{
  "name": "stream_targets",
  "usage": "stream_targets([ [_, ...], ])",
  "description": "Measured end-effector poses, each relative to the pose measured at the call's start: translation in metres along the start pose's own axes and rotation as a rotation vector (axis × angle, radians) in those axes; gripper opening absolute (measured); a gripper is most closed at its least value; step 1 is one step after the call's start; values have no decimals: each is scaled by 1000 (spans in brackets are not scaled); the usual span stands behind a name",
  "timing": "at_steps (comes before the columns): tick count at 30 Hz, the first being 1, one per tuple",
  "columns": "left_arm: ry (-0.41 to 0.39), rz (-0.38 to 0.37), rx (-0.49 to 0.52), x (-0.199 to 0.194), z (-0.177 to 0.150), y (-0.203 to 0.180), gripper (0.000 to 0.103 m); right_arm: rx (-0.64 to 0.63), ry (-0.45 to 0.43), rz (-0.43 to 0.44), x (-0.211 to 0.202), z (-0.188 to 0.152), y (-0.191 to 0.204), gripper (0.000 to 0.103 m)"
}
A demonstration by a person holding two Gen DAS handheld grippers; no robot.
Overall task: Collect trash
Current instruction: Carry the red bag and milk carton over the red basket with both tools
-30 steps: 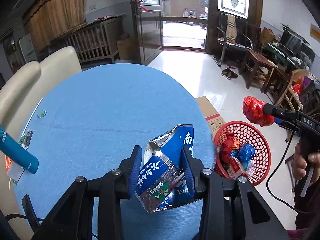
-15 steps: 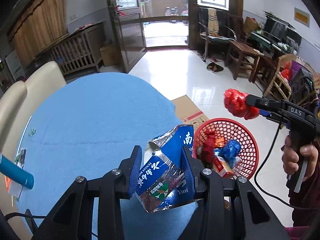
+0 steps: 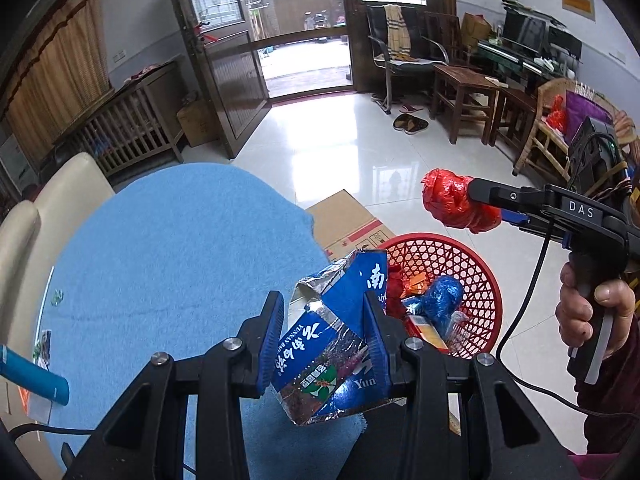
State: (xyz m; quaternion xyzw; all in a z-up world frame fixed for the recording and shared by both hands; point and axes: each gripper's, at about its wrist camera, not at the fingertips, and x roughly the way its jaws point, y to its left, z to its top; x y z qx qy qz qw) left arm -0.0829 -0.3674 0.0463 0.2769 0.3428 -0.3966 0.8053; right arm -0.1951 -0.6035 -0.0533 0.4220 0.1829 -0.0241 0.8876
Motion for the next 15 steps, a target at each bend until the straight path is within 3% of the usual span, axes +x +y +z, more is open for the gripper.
stream_targets([
  [15,-18,30,100,-2,10,-38,42,38,-41,20,-24,3,-14,53],
])
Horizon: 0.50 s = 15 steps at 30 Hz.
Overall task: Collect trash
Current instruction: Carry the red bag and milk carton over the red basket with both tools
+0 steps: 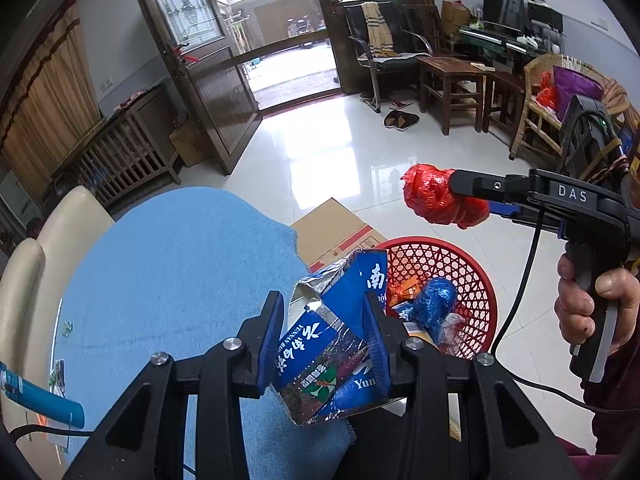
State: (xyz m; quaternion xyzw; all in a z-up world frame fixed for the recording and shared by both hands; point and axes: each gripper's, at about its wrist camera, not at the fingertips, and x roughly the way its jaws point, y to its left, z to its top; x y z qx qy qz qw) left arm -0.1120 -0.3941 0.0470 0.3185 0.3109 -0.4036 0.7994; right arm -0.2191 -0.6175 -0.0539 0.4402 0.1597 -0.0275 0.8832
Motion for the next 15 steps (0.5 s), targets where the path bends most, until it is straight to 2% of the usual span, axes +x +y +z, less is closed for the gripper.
stream_targets([
  [9,-1,15,31,3,3,-11,42,15,-5,1,-2,2,-6,53],
  [15,-11,54,50,5,2,-19,42,25,-7,-15,-4,0,-12,53],
])
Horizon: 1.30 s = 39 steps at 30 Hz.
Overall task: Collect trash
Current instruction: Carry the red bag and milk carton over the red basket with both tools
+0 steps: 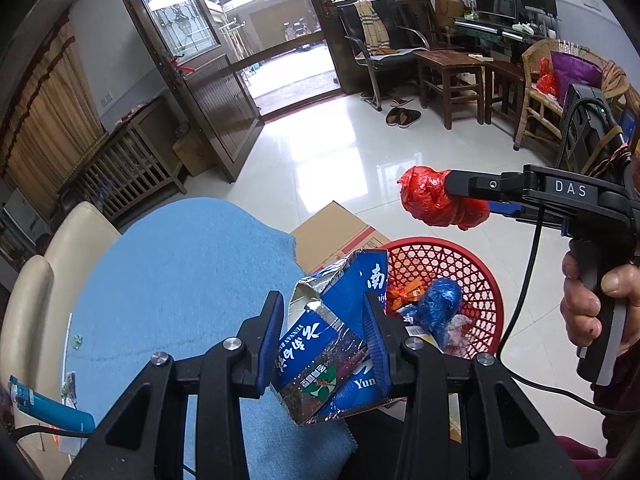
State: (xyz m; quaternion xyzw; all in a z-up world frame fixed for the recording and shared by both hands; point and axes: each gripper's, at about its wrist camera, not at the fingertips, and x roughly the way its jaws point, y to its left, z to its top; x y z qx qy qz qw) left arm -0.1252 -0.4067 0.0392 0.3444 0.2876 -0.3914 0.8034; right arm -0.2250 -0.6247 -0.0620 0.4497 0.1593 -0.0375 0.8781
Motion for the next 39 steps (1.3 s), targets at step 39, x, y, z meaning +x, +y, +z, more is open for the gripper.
stream_targets([
  [39,-15,56,58,4,2,-18,43,48,14,-50,7,-6,-13,56],
])
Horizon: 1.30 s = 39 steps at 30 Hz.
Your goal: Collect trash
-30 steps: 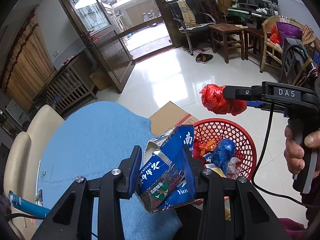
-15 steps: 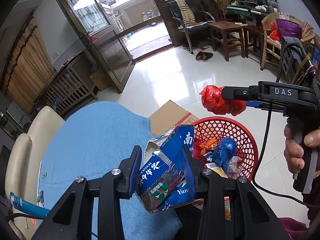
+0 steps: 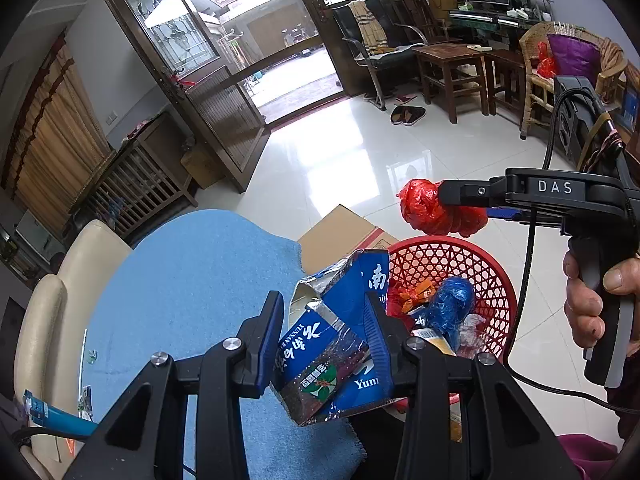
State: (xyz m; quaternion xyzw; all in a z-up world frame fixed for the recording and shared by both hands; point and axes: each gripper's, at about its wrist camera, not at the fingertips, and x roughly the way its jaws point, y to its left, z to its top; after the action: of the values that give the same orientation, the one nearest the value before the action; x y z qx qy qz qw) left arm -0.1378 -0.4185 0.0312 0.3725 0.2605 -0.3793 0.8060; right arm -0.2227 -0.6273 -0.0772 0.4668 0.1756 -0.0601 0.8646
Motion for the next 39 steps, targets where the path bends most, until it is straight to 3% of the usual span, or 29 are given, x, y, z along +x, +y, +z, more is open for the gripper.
stream_targets([
  [8,7,16,4,4,1,-4,43,21,-2,-10,1,0,-4,57],
  [15,4,36,-1,4,3,-4,61,27,5,-5,2,0,-5,61],
  [23,21,52,-2,7,1,-1,63,20,8,7,3,-1,-2,64],
  [33,41,79,-71,4,-12,24,63,-9,18,11,8,-2,9,64],
  [36,28,96,-97,-2,-16,35,72,-26,23,13,10,-3,16,64],
  [39,10,101,-124,-10,-20,44,74,-48,30,14,13,-4,26,64],
])
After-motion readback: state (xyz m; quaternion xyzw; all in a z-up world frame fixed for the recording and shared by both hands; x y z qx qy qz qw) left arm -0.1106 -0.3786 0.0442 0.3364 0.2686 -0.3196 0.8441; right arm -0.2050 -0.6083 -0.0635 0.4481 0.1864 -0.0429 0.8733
